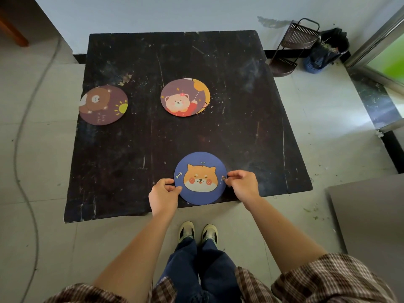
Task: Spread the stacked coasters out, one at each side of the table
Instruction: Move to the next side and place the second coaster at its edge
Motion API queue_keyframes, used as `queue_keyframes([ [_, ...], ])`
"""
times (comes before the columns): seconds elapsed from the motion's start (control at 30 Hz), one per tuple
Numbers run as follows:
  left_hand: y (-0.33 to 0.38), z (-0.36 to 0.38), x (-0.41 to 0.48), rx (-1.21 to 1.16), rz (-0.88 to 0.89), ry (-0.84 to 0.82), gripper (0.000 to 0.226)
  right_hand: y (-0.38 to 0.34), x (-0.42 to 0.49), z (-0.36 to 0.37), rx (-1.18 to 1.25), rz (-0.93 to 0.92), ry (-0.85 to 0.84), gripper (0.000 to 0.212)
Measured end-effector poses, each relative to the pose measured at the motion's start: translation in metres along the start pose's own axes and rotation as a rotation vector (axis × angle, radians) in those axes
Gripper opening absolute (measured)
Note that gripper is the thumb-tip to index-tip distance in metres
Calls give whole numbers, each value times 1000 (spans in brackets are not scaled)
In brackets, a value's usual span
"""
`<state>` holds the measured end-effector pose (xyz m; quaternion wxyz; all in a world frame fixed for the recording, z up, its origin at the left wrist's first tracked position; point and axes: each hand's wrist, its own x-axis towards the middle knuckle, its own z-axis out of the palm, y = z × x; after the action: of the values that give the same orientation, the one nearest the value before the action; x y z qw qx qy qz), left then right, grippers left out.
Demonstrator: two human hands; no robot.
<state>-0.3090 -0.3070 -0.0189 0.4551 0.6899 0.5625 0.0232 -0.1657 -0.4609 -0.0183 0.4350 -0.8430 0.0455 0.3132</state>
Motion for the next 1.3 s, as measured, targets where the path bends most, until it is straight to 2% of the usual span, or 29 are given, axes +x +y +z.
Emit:
queue_keyframes([
  [0.6, -2, 0, 5, 43, 2, -33, 27, 7, 5, 8, -36, -12, 5, 27],
  [0.9, 5, -9, 12, 138, 15, -47, 35, 0, 1, 6, -109, -52, -8, 38],
  [1.0, 14, -9, 13, 153, 73, -63, 34, -3, -1, 2, -136, -71, -5, 40],
  [1.3, 67, 28, 8, 296, 296, -252, 27, -15, -5, -32, -310, -130, 31, 45],
])
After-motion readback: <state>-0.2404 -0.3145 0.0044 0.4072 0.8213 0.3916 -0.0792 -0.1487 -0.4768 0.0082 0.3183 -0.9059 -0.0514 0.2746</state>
